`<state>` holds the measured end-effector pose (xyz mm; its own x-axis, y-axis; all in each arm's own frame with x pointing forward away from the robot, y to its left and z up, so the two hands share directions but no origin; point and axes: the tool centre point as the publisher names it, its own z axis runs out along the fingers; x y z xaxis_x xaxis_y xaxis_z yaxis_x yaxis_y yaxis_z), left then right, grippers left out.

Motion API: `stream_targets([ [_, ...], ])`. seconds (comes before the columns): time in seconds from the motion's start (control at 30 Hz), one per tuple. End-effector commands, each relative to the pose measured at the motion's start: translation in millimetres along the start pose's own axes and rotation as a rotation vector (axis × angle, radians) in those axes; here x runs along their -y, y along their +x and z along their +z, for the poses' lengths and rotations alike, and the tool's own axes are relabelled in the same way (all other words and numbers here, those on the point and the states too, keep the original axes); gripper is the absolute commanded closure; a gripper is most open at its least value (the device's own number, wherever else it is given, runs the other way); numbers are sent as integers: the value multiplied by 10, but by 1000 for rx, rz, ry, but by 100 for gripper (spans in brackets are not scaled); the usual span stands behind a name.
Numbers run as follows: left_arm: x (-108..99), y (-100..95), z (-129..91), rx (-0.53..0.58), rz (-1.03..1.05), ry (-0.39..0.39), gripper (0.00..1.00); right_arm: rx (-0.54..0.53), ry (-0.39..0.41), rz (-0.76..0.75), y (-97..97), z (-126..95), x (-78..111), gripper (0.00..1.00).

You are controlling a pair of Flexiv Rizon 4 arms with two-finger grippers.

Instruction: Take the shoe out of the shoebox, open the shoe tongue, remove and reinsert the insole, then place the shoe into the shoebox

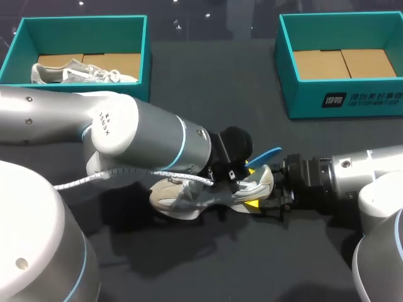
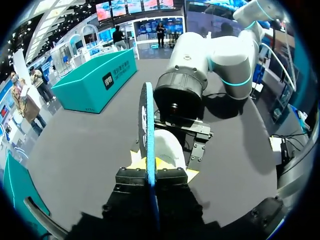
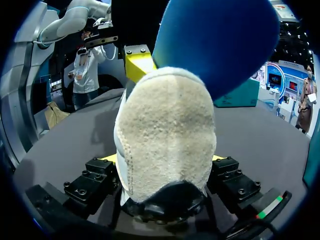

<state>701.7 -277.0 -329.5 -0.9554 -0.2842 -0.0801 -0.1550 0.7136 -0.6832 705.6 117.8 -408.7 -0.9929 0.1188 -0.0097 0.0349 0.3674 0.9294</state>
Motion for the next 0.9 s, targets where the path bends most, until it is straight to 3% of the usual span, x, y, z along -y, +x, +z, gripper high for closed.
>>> stream_targets([
  [0.03, 148, 6, -154, -67, -21, -41, 100, 1, 3, 0, 3, -2, 11, 100],
  [0.47, 707, 272, -711, -250, -46, 4, 100, 1, 3, 0, 3, -2, 11, 100],
  [0.9, 707, 272, -711, -250, -46, 4, 100, 1, 3, 0, 3, -2, 11, 100],
])
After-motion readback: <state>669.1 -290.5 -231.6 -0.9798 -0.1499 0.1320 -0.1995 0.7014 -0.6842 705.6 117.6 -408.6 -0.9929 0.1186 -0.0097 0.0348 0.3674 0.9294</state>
